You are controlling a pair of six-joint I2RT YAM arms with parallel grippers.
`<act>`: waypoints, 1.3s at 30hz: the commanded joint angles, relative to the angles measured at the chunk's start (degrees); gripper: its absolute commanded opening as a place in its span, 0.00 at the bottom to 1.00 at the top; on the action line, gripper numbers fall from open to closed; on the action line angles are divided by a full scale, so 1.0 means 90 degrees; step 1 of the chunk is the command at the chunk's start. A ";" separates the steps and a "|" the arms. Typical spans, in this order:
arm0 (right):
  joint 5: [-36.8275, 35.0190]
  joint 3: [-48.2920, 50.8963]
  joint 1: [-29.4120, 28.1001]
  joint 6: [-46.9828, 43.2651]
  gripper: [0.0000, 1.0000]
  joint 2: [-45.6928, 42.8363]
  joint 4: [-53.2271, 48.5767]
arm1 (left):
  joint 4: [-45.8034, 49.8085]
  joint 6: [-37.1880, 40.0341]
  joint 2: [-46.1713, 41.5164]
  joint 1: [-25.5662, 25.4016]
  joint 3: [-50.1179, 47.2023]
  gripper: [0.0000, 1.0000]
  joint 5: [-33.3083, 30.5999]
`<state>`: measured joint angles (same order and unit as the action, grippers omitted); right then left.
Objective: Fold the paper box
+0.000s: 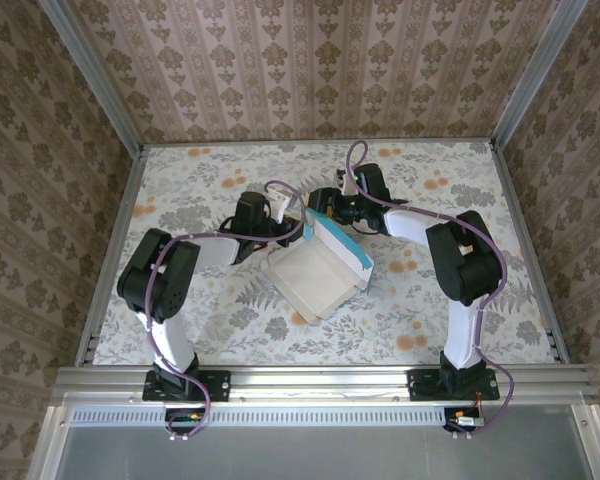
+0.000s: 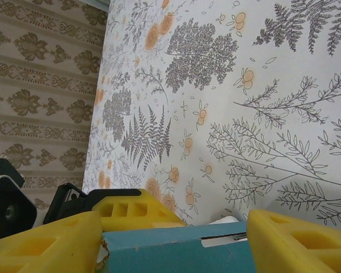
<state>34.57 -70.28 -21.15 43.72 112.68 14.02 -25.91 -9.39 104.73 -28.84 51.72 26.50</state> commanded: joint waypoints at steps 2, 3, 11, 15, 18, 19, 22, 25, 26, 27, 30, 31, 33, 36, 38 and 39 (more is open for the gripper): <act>0.0216 -0.0099 0.0030 0.0055 0.68 0.0212 -0.0040 | -0.0082 0.0233 0.0174 0.0055 0.0311 0.26 0.0429; 0.0229 -0.0093 0.0045 0.0068 0.68 0.0214 0.0004 | -0.0106 0.0233 0.0206 0.0067 0.0339 0.26 0.0510; 0.0299 0.0150 0.0064 0.0372 0.68 0.0213 0.0783 | -0.0239 0.0154 0.0403 0.0059 0.0454 0.25 0.0784; 0.0281 0.0108 0.0058 0.0490 0.68 0.0298 0.0957 | -0.0268 0.0129 0.0482 0.0060 0.0490 0.23 0.0819; 0.0261 0.0008 0.0061 0.0500 0.68 0.0414 0.0909 | -0.0266 0.0122 0.0529 0.0050 0.0527 0.23 0.0833; 0.0252 -0.0004 0.0064 0.0503 0.68 0.0444 0.0888 | -0.0267 0.0132 0.0540 0.0050 0.0539 0.22 0.0835; 0.0229 -0.0069 0.0062 0.0476 0.68 0.0526 0.0779 | -0.0241 0.0145 0.0588 0.0051 0.0619 0.22 0.0848; 0.0215 -0.0089 0.0055 0.0415 0.68 0.0591 0.0685 | -0.0205 0.0159 0.0646 0.0050 0.0705 0.21 0.0866; 0.0212 -0.0090 0.0056 0.0391 0.68 0.0611 0.0665 | -0.0190 0.0178 0.0664 0.0050 0.0741 0.21 0.0870; 0.0220 -0.0081 0.0057 0.0376 0.68 0.0610 0.0642 | -0.0173 0.0191 0.0677 0.0050 0.0769 0.21 0.0864; 0.0240 -0.0072 0.0058 0.0361 0.67 0.0629 0.0640 | -0.0091 0.0241 0.0731 0.0050 0.0859 0.20 0.0788; 0.0249 -0.0074 0.0059 0.0374 0.67 0.0631 0.0647 | -0.0075 0.0248 0.0746 0.0050 0.0892 0.19 0.0742; 0.0280 -0.0069 0.0062 0.0398 0.66 0.0638 0.0674 | -0.0107 0.0252 0.0779 0.0050 0.0932 0.18 0.0623; 0.0336 -0.0072 0.0057 0.0434 0.65 0.0645 0.0700 | -0.0152 0.0214 0.0845 0.0032 0.1025 0.17 0.0542; 0.0372 -0.0071 0.0059 0.0449 0.64 0.0661 0.0715 | -0.0235 0.0165 0.0890 0.0021 0.1085 0.16 0.0549; 0.0405 -0.0071 0.0064 0.0470 0.63 0.0690 0.0719 | -0.0295 0.0138 0.0910 0.0011 0.1107 0.16 0.0584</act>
<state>36.56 -70.43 -20.47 48.05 116.38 22.11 -25.76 -8.56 111.81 -28.49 59.20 31.90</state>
